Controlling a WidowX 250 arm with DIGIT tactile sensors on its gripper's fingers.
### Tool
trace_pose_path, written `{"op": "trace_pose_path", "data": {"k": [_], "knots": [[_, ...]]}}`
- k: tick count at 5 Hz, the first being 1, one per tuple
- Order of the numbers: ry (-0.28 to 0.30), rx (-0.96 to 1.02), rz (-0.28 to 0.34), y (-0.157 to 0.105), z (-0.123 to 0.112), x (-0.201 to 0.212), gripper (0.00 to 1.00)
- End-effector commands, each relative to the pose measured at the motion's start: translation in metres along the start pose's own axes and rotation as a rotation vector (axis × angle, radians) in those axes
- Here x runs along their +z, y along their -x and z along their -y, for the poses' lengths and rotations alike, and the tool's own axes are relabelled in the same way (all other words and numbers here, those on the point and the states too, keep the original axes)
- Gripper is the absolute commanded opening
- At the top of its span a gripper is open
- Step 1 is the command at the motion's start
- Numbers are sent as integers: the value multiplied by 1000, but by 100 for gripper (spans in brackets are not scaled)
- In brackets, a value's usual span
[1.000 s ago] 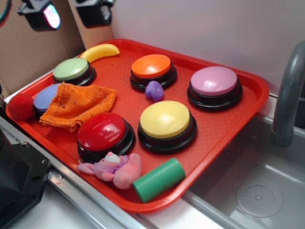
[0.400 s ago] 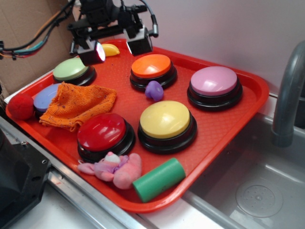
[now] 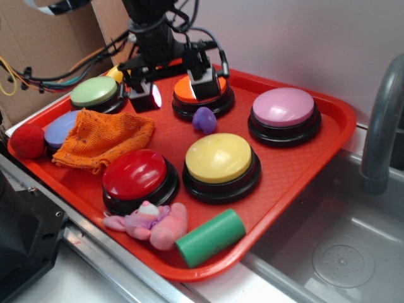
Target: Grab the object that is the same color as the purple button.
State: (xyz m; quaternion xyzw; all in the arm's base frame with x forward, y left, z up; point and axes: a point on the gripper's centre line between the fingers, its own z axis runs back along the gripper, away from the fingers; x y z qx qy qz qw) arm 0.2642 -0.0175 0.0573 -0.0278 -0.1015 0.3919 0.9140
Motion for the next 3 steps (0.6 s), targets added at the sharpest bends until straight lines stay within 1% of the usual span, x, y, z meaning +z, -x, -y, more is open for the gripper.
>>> {"op": "trace_pose_path", "data": {"k": [1,3], "knots": [[8,-54,30,-3,18,-14,100],[4,-30,40,-6,21,-28,100]]}}
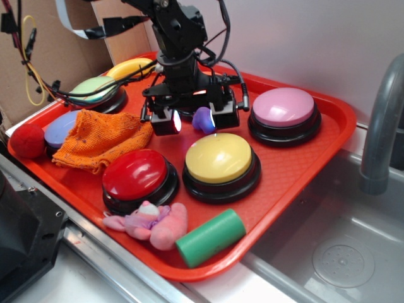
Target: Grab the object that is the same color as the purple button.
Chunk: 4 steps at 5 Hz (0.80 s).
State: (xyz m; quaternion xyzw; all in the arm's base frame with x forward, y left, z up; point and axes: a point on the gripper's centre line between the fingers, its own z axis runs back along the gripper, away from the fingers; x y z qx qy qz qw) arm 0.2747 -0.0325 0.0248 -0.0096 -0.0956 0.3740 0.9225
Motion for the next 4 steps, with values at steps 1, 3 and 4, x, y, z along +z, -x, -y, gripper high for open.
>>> {"op": "trace_pose_path", "data": {"k": [1,3,4], "knots": [[44,26,46,-8,3,7,100],[50,41,52,-7,0,8,0],[56,48,55,-8,-2,11,0]]}}
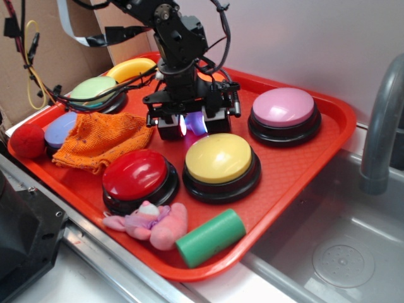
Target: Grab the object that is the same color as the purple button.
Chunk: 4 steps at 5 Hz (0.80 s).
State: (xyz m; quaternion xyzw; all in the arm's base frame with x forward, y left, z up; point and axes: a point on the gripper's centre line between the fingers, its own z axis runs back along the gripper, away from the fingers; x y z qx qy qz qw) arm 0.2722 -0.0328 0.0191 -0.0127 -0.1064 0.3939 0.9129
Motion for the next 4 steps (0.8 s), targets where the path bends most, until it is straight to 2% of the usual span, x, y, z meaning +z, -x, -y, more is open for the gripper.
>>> {"op": "trace_pose_path", "data": {"k": [1,3,4], "knots": [[49,-33,36,-24,1,26,0],[3,-274,24,-38,-13,102,0],[-52,-395,-4,-49,-23,135,0]]}}
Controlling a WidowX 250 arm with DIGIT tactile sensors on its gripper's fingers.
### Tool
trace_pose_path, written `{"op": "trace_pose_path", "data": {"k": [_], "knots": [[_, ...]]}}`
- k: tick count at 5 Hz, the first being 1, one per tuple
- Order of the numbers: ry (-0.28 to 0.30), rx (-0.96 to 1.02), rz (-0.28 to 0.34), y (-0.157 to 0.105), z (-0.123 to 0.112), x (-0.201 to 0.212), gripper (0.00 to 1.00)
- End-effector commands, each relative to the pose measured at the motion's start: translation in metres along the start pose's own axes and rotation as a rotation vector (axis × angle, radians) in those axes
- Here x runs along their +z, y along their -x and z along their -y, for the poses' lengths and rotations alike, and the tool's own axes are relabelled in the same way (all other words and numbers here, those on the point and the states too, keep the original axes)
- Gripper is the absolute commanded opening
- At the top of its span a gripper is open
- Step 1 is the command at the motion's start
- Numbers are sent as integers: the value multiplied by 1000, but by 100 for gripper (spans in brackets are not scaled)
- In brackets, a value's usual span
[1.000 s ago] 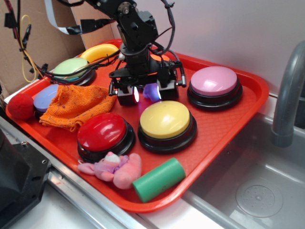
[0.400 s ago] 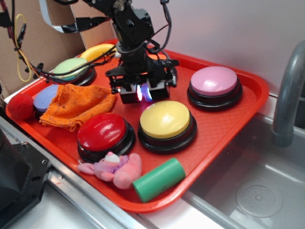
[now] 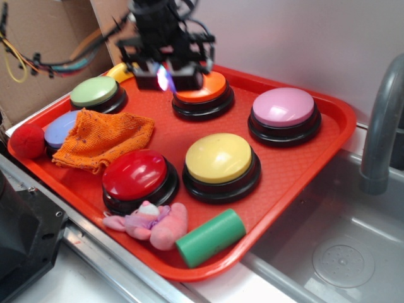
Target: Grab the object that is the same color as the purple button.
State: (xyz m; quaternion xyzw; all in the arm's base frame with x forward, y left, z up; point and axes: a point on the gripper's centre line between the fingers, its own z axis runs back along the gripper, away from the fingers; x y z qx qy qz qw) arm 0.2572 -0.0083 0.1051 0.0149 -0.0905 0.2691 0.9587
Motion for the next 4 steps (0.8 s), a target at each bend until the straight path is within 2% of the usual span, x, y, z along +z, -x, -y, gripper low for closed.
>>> {"op": "trace_pose_path", "data": {"k": [1,2,3,4], "knots": [[-54,-239,14,-22,-29,74,0],[-7,-279,14,-19,-44,91,0],[14,-302,8,-15,-52,96,0],[-6,-248,21,-23,-59,94,0]]}}
